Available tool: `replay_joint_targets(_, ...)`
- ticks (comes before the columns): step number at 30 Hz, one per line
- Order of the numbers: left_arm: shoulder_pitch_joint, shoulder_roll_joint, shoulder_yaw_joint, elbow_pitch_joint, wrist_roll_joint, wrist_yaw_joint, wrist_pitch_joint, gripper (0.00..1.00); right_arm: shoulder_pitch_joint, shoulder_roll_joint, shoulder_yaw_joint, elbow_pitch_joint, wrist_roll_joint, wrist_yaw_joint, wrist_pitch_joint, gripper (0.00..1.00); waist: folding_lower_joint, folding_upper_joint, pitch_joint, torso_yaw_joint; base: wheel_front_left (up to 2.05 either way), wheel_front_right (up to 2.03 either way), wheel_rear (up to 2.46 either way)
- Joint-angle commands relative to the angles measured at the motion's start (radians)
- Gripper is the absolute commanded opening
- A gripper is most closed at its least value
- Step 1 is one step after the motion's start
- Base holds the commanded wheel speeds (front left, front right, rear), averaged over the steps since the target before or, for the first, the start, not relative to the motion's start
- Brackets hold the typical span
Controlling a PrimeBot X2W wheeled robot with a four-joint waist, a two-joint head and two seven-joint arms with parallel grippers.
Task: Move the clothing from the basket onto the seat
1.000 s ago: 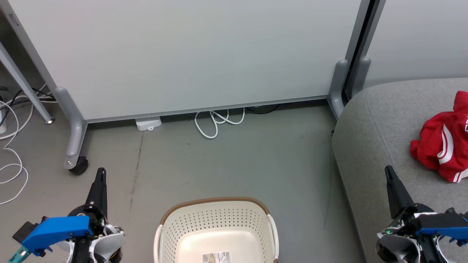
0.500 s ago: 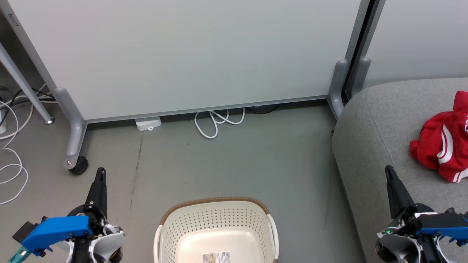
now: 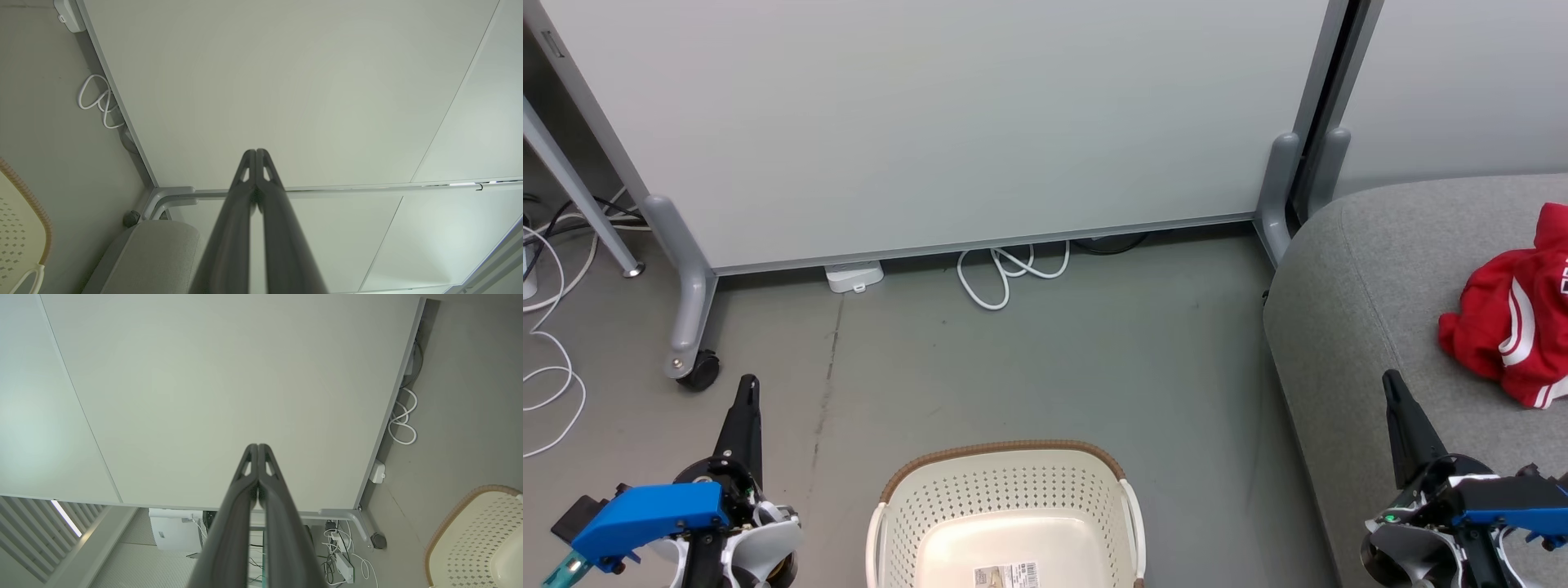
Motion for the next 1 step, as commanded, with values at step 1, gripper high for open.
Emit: replay_joint_targets(1,-0.013,0.002,0.003,-0.004,-0.002,0.002,0.004,0.00,-0.012,-0.001,-0.001,0.000,0.002,0.000,0.005,0.00,0.0000,0.0000,0.000,0.000,0.00,0.00,0.00)
